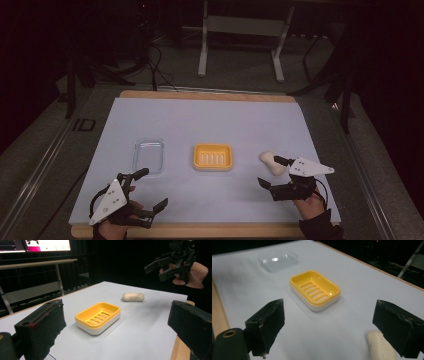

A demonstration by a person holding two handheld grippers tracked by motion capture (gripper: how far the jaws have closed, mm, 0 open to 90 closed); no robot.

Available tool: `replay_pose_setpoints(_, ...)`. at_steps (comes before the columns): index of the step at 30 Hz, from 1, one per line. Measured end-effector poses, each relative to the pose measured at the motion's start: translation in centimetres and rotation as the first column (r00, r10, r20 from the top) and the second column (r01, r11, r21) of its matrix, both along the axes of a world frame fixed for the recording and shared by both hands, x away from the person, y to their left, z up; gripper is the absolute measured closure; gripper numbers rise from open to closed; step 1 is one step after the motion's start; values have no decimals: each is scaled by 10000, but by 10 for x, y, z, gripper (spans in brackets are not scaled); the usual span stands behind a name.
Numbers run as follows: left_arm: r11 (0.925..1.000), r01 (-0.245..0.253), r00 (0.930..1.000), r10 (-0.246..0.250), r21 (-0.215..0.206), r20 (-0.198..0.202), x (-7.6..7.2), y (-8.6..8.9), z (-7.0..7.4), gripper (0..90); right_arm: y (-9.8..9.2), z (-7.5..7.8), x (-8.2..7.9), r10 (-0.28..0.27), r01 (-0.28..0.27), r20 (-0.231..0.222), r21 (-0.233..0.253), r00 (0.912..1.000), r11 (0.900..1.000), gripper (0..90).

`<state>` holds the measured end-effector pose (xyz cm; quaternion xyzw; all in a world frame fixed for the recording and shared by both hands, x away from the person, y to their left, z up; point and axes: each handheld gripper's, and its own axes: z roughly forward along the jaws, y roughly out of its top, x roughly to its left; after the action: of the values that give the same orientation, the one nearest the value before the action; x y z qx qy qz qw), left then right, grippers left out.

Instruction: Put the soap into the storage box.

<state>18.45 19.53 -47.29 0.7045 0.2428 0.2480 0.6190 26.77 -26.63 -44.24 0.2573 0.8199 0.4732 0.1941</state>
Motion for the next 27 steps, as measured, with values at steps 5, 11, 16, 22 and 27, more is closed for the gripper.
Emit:
replay_pose_setpoints(5,10000,55,10000,-54,63,-50,0,-1,0,12,4,-5,7,280,-319,-359,-1128,9990,9931,101)
replay_pose_setpoints(11,9998,111,9999,-109,141,-90,1,-2,-1,12,7,-11,12,572,-738,-807,-2215,9951,9724,101)
replay_pose_setpoints(16,9997,145,9998,-142,206,-147,2,-3,-2,12,7,-12,18,580,-973,-1399,-2930,9885,9512,101)
replay_pose_setpoints(22,9996,163,9997,-159,236,-174,2,-3,-2,12,10,-17,25,711,-1590,-2476,-3558,9662,9209,102)
replay_pose_setpoints(27,9994,165,9997,-159,303,-179,2,-3,-2,12,14,-23,29,756,-2162,-3363,-4038,9387,8889,116)
